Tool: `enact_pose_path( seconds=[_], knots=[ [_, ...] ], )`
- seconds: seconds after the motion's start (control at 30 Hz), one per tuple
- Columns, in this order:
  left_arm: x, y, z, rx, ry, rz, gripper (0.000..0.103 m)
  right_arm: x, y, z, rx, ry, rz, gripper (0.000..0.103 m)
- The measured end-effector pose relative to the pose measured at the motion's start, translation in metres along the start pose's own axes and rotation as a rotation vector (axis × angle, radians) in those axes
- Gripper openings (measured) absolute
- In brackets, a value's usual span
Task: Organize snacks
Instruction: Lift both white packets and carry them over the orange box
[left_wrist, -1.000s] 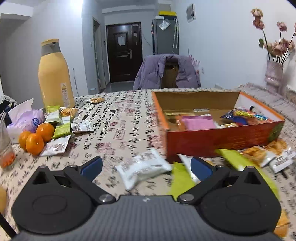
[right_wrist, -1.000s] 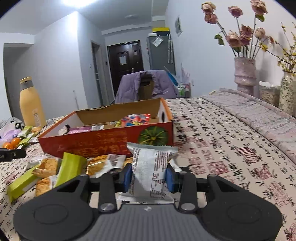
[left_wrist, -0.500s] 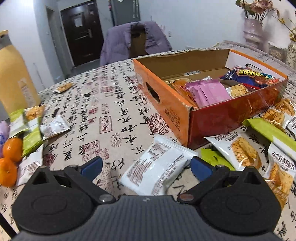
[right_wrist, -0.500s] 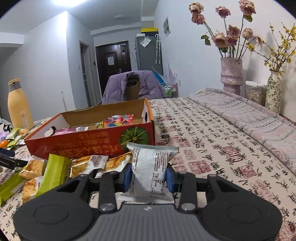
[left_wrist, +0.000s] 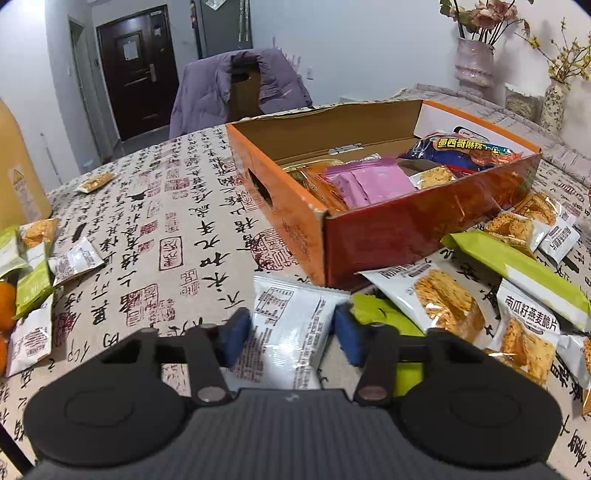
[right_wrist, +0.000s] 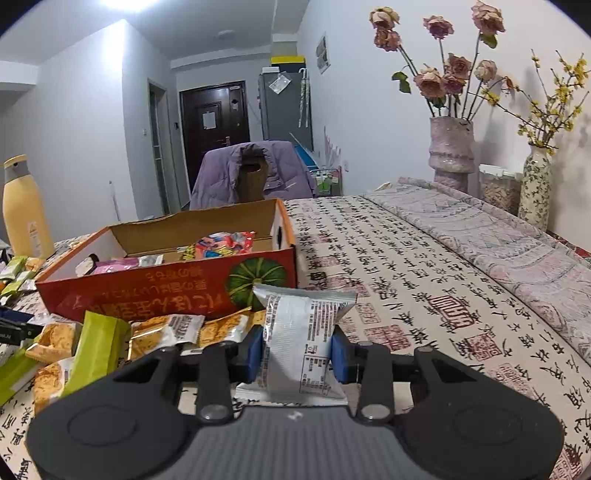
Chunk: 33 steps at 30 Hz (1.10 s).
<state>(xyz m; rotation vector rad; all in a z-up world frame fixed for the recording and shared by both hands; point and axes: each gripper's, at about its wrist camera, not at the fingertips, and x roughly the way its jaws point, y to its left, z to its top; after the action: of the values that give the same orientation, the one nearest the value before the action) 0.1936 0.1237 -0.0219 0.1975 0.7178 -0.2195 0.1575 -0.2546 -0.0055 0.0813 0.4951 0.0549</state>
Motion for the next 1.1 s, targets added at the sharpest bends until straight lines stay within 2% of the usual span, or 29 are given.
enact_pose_path(
  seconds=[0.17,0.57,0.7,0.83,1.1],
  knots=[
    [-0.011,-0.009,-0.010,-0.042,-0.030,0.035,0.041,0.000,0.001,-0.002,0.001,0.005,0.010,0.036],
    [-0.061,-0.034,-0.020,-0.119,-0.167,0.134,0.041,-0.002,0.001,-0.007,0.006,0.007,0.040,0.036],
    [-0.076,-0.050,-0.024,-0.151,-0.216,0.134,0.041,-0.004,0.004,-0.008,0.001,0.005,0.059,0.036],
    [-0.089,-0.064,-0.026,-0.203,-0.262,0.101,0.041,-0.005,0.008,-0.007,-0.013,0.003,0.081,0.036],
    [-0.101,-0.097,-0.017,-0.206,-0.355,0.089,0.041,-0.006,0.021,0.000,-0.048,-0.019,0.125,0.036]
  ],
)
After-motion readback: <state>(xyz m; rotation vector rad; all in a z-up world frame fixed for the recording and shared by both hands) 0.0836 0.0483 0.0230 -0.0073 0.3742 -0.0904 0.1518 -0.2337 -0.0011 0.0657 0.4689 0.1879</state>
